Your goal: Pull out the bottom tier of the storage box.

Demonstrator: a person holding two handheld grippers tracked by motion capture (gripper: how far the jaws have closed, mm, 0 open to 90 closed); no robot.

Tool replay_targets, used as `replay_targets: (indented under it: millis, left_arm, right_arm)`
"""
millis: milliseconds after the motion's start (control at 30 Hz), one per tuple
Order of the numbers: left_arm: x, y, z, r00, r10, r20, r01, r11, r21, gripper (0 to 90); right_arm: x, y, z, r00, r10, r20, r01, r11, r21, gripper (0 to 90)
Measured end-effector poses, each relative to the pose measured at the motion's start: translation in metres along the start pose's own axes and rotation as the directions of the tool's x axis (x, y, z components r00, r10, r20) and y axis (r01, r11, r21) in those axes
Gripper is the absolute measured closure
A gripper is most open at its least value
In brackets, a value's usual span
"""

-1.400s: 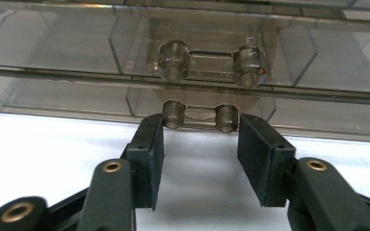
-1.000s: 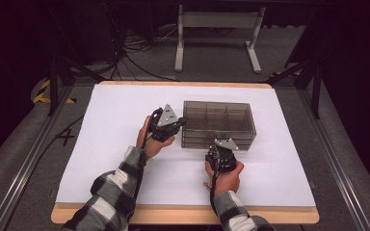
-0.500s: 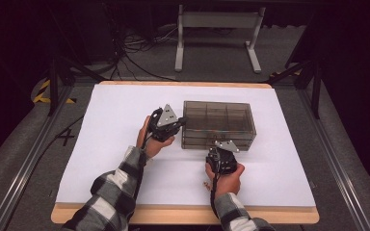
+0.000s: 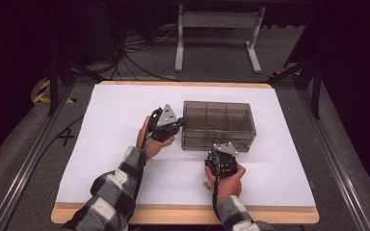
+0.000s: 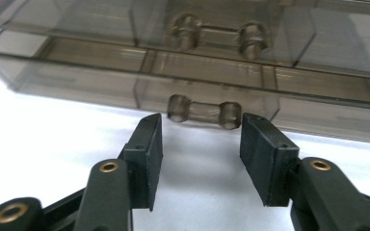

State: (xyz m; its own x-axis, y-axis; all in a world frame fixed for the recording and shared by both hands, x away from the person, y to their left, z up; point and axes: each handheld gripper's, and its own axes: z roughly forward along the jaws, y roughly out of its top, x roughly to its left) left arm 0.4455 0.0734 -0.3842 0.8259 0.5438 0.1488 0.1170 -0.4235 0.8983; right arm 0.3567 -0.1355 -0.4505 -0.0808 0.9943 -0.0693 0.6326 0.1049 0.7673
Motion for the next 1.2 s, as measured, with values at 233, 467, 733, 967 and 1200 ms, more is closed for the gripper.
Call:
replay_targets:
  millis: [233,467,733,967,1200]
  left_arm:
    - [0.005,-0.001,-0.012,0.9993,-0.031,0.020,0.032,0.9991,-0.027,83.6]
    - [0.005,-0.007,-0.033,0.9981,-0.061,0.008,0.062,0.9974,-0.036,80.4]
    - [-0.005,-0.021,-0.046,0.9987,-0.051,0.007,0.051,0.9987,0.002,76.9]
    - [-0.015,-0.032,-0.052,0.9979,-0.056,0.033,0.055,0.9981,0.029,74.2]
    - [-0.022,-0.045,-0.051,0.9975,-0.053,0.047,0.049,0.9951,0.086,66.9]
  right_arm:
    - [-0.007,-0.006,-0.008,0.9970,-0.046,-0.063,0.045,0.999,-0.026,48.3]
    - [-0.020,-0.011,-0.018,0.9739,-0.142,-0.177,0.128,0.988,-0.085,46.7]
    - [-0.046,-0.010,-0.027,0.9343,-0.267,-0.236,0.235,0.959,-0.156,46.4]
    - [-0.069,-0.007,-0.034,0.9117,-0.319,-0.259,0.269,0.940,-0.211,47.7]
    - [-0.095,-0.004,-0.042,0.8952,-0.345,-0.282,0.273,0.925,-0.264,48.4]
